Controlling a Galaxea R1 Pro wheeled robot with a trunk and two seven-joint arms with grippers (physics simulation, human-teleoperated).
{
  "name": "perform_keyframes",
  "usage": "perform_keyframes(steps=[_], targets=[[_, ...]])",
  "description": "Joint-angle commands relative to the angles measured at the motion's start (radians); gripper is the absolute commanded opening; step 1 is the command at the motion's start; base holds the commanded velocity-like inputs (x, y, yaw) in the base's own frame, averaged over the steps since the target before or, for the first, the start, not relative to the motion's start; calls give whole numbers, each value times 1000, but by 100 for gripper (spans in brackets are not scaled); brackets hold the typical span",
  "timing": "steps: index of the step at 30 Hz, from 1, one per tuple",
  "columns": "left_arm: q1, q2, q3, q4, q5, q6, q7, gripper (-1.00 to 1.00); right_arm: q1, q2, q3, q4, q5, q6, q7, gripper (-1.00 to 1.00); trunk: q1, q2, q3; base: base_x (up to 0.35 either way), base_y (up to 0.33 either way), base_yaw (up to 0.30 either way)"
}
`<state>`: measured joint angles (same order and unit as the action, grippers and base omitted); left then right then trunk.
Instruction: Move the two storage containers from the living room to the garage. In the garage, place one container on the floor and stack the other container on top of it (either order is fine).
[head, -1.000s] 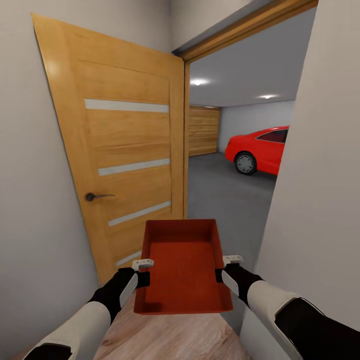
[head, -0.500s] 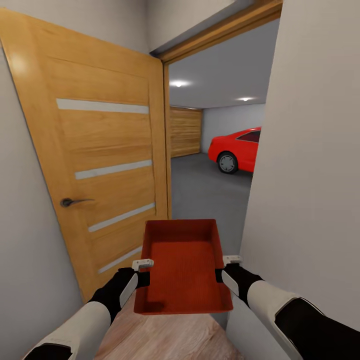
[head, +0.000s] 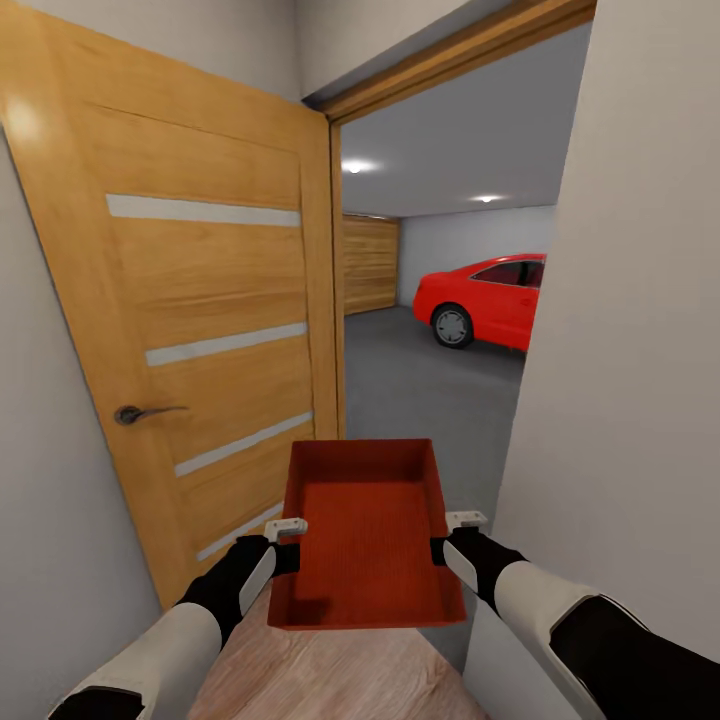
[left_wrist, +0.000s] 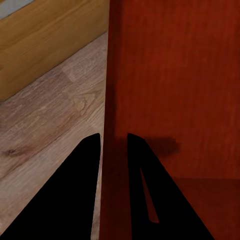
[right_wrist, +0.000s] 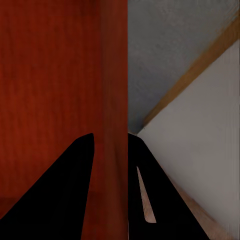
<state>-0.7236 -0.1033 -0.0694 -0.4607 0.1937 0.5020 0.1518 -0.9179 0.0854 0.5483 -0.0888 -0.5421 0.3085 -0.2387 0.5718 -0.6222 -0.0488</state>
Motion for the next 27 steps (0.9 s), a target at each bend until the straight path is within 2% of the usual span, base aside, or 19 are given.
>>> perform_keyframes(steps=[1,8,12,27], targets=[[0,1,-11,-1,-28,9,14,-100,-1,0,39,-2,-5,6,-9,-100,1,-2,-2,219,235,0],[0,1,-11,-1,-28,8,14,-100,-1,1,39,-2,-5,6,-9,-100,1,-2,-2,219,236,-12],[0,1,-11,-1,-28,6,14,-100,-1,1,39,-2,-5,6,-10,-100,1,-2,-2,183,184,-176],[0,1,-11,-3,-29,6,14,-100,-1,1,39,-2,-5,6,-10,-100,1,-2,-2,10,9,-241]])
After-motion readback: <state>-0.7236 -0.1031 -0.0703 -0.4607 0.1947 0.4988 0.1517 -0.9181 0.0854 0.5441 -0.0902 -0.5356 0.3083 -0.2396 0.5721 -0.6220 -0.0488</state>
